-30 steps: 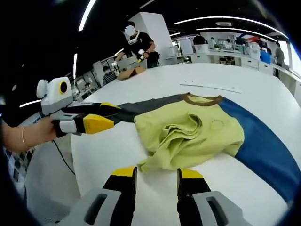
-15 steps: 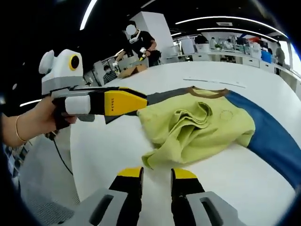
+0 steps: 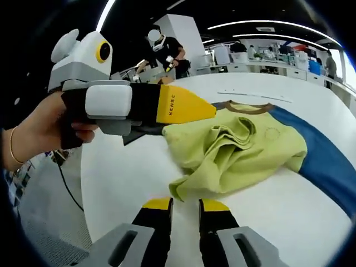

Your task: Fold the garment on the visible template until the final outline fits inside the template.

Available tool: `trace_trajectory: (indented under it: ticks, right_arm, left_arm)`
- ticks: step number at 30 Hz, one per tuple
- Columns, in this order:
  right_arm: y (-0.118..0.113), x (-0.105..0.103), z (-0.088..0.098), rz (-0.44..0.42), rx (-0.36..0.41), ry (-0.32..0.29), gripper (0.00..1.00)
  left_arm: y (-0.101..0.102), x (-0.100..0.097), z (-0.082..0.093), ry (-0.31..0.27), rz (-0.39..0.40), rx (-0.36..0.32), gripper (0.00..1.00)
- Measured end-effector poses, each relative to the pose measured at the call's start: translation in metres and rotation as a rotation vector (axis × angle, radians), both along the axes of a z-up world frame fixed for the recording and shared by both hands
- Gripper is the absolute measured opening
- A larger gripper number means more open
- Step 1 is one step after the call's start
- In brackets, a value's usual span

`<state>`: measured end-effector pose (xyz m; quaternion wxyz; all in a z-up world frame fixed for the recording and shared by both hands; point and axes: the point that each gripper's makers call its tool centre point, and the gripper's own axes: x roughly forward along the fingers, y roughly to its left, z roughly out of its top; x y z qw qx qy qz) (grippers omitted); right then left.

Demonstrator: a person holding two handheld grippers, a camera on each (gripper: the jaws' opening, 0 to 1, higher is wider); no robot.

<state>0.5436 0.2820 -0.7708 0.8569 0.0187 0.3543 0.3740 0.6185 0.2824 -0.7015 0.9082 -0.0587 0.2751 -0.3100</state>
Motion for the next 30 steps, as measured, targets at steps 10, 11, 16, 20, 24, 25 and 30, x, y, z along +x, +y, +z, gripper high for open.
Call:
trace_trajectory:
  ticks: [10,11,16,20,24,25,30]
  right_arm:
    - [0.002,0.001,-0.008,-0.016,0.004,0.014,0.1]
    - [0.002,0.001,-0.008,-0.019,0.004,0.015,0.08]
    - [-0.001,0.004,-0.012,-0.036,0.002,0.019,0.05]
    - [-0.001,0.005,-0.013,-0.04,0.005,0.015,0.0]
    - [-0.001,0.005,-0.014,-0.036,0.002,0.005,0.0]
    - [-0.001,0.005,-0.013,-0.035,0.002,0.004,0.0]
    - [-0.002,0.004,-0.01,-0.027,0.003,-0.001,0.0]
  left_arm:
    - [-0.002,-0.003,-0.02,0.084,0.014,0.019,0.15]
    - [-0.002,-0.003,-0.021,0.085,0.013,0.018,0.14]
    - [-0.004,-0.006,-0.02,0.085,0.006,-0.005,0.01]
    - [-0.001,-0.007,-0.019,0.08,0.007,-0.001,0.01]
    - [0.005,-0.008,-0.014,0.057,0.007,0.003,0.0]
    - [0.007,-0.008,-0.012,0.051,0.007,0.004,0.01]
    - [0.014,-0.009,-0.003,0.037,0.012,-0.007,0.0]
